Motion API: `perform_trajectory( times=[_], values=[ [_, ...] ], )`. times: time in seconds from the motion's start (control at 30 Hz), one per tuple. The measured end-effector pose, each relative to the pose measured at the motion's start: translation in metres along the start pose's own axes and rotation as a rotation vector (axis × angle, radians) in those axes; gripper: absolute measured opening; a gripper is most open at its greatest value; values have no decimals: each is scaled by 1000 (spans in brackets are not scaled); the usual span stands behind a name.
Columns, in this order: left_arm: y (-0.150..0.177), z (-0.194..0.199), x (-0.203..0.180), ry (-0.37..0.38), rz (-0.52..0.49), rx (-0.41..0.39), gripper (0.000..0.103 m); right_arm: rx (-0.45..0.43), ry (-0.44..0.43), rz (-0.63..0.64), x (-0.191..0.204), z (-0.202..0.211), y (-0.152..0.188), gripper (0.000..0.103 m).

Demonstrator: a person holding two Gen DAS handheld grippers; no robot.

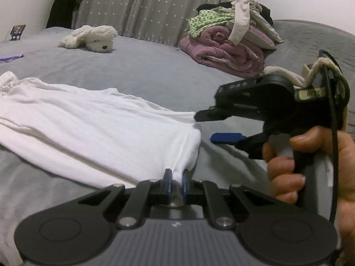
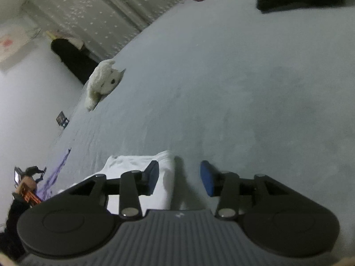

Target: Fold clothes

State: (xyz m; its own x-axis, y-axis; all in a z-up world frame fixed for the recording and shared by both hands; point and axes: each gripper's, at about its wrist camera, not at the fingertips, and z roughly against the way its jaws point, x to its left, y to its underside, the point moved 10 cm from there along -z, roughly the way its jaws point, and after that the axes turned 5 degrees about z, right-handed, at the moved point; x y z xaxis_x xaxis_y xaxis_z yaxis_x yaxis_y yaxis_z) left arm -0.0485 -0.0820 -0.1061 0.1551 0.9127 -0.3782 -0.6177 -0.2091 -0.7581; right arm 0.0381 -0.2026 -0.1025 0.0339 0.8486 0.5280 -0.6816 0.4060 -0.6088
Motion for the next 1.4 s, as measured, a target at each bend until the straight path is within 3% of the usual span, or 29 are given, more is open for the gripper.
perform_trajectory(
  times=[0.03, 0.07, 0.1, 0.13, 0.17, 0.57, 0.9, 1.17, 1.4],
  values=[
    [-1, -1, 2, 11, 15, 2, 9, -3, 16, 48, 5, -2, 2, 47],
    [-2, -1, 3, 24, 32, 5, 9, -5, 39, 104, 9, -5, 5, 40],
    [-3, -2, 5, 37, 52, 11, 9, -4, 58, 150, 14, -8, 8, 33],
    [-4, -3, 7, 52, 73, 17, 9, -1, 69, 179, 18, -12, 10, 14],
    [-6, -3, 9, 66, 95, 22, 9, 5, 71, 191, 21, -15, 12, 9],
    [-45, 19, 49, 164, 296, -29, 8, -38, 82, 182, 77, -18, -8, 7],
    [-87, 41, 127, 108, 443, -114, 8, -26, 46, 295, 158, -56, -10, 7],
    [-108, 57, 189, 4, 477, -155, 8, 11, 7, 371, 214, -96, 7, 7],
    [-116, 71, 241, -40, 568, -214, 7, 33, -27, 432, 258, -128, 26, 7]
  ],
)
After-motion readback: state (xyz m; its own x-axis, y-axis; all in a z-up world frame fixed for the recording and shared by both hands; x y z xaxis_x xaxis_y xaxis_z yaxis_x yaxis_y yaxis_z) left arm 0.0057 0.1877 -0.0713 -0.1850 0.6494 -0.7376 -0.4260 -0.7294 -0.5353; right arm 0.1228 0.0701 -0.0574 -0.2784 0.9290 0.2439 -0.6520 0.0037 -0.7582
